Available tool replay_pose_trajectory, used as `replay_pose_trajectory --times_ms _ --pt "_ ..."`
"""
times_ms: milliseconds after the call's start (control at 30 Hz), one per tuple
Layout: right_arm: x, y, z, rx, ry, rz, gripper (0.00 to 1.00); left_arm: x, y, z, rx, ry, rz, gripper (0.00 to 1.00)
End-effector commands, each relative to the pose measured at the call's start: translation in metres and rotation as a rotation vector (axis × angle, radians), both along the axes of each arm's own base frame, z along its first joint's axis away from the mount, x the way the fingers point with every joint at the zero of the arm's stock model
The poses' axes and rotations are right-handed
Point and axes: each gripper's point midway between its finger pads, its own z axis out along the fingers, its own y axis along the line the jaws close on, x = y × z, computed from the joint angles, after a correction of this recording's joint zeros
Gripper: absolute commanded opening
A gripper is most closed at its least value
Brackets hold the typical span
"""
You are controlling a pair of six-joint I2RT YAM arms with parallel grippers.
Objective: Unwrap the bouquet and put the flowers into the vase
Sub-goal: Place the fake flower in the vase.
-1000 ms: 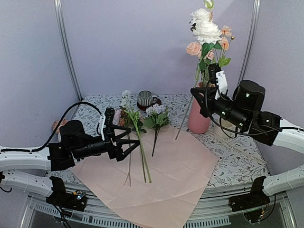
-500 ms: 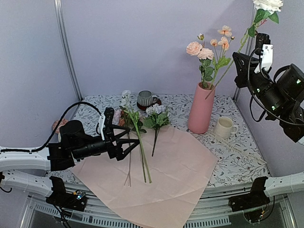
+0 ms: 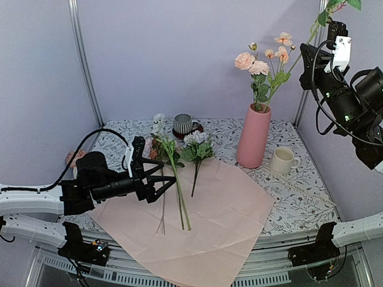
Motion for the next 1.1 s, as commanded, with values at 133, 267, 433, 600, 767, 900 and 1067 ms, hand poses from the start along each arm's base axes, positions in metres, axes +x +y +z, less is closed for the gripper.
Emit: replay_pose_trajectory --times_ms 133,267,433,600,767,900,1067 --pt "0.01 0.003 0.024 -0.007 -0.066 -0.067 0.03 -0.003 -0.003 0.004 -0.004 -0.006 -0.018 0.95" --pt "0.023 0.005 0.02 -0.016 -0.065 -0.086 0.03 -0.005 0.0 0.003 -0.007 -0.005 -0.019 0.95" --pt "0.038 0.006 0.019 -0.008 -0.062 -0.087 0.03 -0.006 0.002 0.003 -0.008 -0.005 -0.016 0.95" --pt "0.051 0.012 0.021 -0.012 -0.061 -0.094 0.03 -0.005 0.002 0.0 -0.003 -0.001 -0.015 0.95" --pt "0.068 0.018 0.014 -0.029 -0.043 -0.107 0.03 -0.004 0.003 -0.002 0.002 0.0 -0.008 0.95" --pt "0.082 0.02 0.004 -0.023 -0.008 -0.109 0.03 -0.005 0.004 -0.004 0.007 0.005 -0.006 0.94" --pt "0.094 0.023 -0.013 -0.021 0.051 -0.103 0.03 -0.005 0.005 -0.005 0.009 0.005 -0.002 0.95"
